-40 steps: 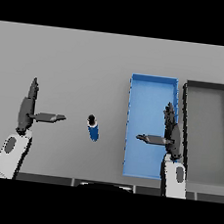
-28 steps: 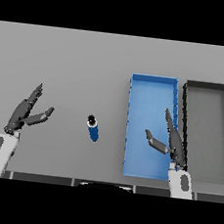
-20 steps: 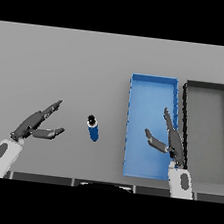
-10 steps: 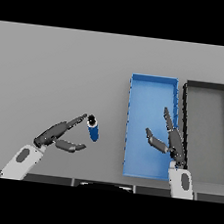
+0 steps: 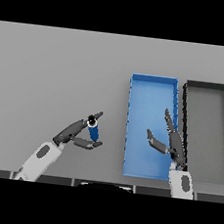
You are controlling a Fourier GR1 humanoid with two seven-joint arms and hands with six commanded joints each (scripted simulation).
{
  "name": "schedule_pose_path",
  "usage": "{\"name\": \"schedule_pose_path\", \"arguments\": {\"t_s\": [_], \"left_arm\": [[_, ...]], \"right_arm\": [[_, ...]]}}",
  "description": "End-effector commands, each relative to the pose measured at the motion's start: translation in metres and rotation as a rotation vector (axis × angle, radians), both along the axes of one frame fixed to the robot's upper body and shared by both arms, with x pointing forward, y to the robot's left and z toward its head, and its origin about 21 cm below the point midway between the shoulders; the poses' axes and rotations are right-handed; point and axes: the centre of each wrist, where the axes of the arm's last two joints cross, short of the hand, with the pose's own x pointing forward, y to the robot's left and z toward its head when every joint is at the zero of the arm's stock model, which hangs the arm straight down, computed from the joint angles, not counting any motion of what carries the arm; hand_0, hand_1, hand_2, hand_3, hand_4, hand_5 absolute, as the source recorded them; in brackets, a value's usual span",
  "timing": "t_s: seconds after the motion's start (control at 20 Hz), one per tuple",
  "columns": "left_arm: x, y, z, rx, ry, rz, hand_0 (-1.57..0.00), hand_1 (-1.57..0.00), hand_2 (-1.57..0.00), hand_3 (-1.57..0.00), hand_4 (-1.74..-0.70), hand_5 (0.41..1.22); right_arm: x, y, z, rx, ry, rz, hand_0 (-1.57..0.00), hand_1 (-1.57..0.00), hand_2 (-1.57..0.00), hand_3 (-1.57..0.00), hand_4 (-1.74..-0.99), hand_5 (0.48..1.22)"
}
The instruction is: Pick up the blue pipe and place it into the blue bin.
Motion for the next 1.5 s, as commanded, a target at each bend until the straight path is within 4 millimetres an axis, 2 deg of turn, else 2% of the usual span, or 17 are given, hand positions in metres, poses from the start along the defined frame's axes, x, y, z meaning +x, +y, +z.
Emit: {"name": "schedule_pose_path", "arguments": {"t_s": [0.0,0.1,0.25,0.3,0.35,0.4,0.45,0.55,0.65,0.75,0.9,1.0,1.2,1.45], "left_arm": [[0.004,-0.001,-0.001,0.021,-0.009,0.005,0.0,0.0,0.0,0.0,-1.18,0.492],[0.003,-0.007,-0.006,0.007,-0.022,-0.009,0.0,0.0,0.0,0.0,-1.16,0.491],[0.008,-0.021,-0.011,-0.061,0.029,-0.025,0.0,0.0,-0.02,-0.02,-1.22,0.536],[0.009,-0.023,-0.012,-0.078,0.034,-0.023,0.0,0.0,-0.08,-0.07,-1.24,0.566],[0.008,-0.027,-0.012,-0.099,0.035,-0.025,0.0,-0.09,-0.21,-0.2,-1.28,0.607],[0.008,-0.028,-0.014,-0.121,0.055,-0.013,-0.09,-0.25,-0.39,-0.47,-1.31,0.73],[0.007,-0.031,-0.014,-0.161,0.061,-0.014,-0.34,-0.5,-0.63,-0.69,-1.39,0.828],[0.003,-0.034,-0.016,-0.196,0.054,-0.03,-0.78,-0.89,-0.97,-0.98,-1.51,0.969],[0.004,-0.036,-0.015,-0.194,0.051,-0.032,-1.07,-1.13,-1.18,-1.18,-1.59,1.06],[0.001,-0.038,-0.015,-0.175,0.02,-0.04,-1.25,-1.29,-1.32,-1.31,-1.64,1.118],[0.0,-0.044,-0.008,-0.174,-0.005,-0.034,-1.41,-1.43,-1.44,-1.4,-1.68,1.168],[0.0,-0.051,0.002,-0.227,-0.035,-0.053,-1.47,-1.48,-1.49,-1.43,-1.7,1.187],[0.004,-0.066,0.029,-0.308,-0.099,-0.105,-1.53,-1.53,-1.54,-1.45,-1.72,1.207],[0.004,-0.076,0.059,-0.322,-0.116,-0.151,-1.56,-1.56,-1.56,-1.45,-1.72,1.216]], "right_arm": [[-0.001,0.0,-0.001,0.004,0.006,-0.001,0.0,0.0,0.0,0.0,-1.324,0.662],[-0.001,0.001,-0.001,0.004,0.013,-0.001,0.0,0.0,0.0,0.0,-1.323,0.665],[0.001,-0.003,0.0,0.006,0.001,-0.005,0.0,0.0,0.0,0.0,-1.321,0.664],[-0.002,-0.004,0.001,0.007,-0.004,0.003,0.0,0.0,0.0,0.0,-1.322,0.664],[-0.001,-0.004,0.0,0.005,0.007,0.0,0.0,0.0,0.0,0.0,-1.32,0.664],[0.0,-0.004,0.0,0.009,0.006,0.0,0.0,0.0,0.0,0.0,-1.319,0.663],[0.001,-0.004,0.0,0.007,-0.001,0.006,0.0,0.0,0.0,0.0,-1.322,0.666],[0.003,-0.002,0.002,-0.002,-0.005,0.0,0.0,0.0,0.0,0.0,-1.313,0.665],[0.004,0.001,0.002,-0.002,0.002,0.005,0.0,0.0,0.0,0.0,-1.31,0.665],[0.003,0.0,0.002,-0.013,0.003,0.002,0.0,0.0,0.0,0.0,-1.302,0.666],[-0.002,0.0,-0.001,-0.03,0.002,0.012,0.0,0.0,0.0,0.0,-1.281,0.663],[0.004,0.0,-0.002,-0.016,0.017,0.0,0.0,0.0,0.0,0.0,-1.279,0.656],[0.002,-0.002,-0.002,-0.037,-0.006,0.007,0.0,0.0,0.0,0.0,-1.275,0.666],[0.003,-0.005,-0.004,-0.061,-0.003,0.006,0.0,0.0,0.0,0.0,-1.272,0.684]]}}
